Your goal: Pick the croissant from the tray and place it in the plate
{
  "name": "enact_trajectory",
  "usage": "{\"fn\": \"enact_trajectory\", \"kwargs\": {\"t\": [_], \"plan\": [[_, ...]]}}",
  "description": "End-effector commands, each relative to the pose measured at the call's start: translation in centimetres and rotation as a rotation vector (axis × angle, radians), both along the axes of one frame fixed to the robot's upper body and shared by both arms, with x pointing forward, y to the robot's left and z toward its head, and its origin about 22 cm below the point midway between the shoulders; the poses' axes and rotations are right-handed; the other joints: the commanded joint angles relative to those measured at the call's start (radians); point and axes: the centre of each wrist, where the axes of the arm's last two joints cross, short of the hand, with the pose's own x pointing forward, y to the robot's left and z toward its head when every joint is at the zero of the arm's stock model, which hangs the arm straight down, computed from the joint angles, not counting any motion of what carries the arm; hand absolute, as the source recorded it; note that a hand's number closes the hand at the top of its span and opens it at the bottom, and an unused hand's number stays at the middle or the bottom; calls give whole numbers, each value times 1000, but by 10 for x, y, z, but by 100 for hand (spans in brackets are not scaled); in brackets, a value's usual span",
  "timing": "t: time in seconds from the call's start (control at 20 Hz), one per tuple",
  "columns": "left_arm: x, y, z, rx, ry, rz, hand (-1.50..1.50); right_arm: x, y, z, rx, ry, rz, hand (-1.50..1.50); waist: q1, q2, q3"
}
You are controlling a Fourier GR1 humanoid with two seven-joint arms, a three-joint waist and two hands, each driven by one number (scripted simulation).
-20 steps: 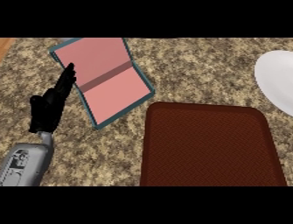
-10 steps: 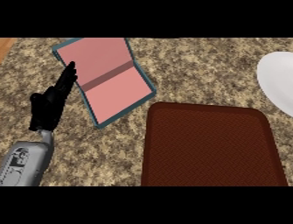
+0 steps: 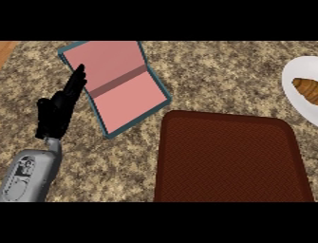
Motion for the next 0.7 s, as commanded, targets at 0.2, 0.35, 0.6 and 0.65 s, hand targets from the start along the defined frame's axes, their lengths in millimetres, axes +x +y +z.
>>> {"fn": "enact_trajectory", "kwargs": {"t": [0.2,0.35,0.6,0.65], "plan": [[-2,-9,6,5,-5,-8,0,3,29,-48,138,72,-24,-150,11,4,3],[-2,-2,-5,2,10,0,0,19,29,-19,257,34,9,-150,2,3,1],[-8,-3,2,-3,-1,-9,0,2,5,-17,493,-159,-9,-150,-9,-4,3],[-7,1,-7,-12,12,6,0,3,7,-17,528,-185,-35,-150,-15,-1,2]]}}
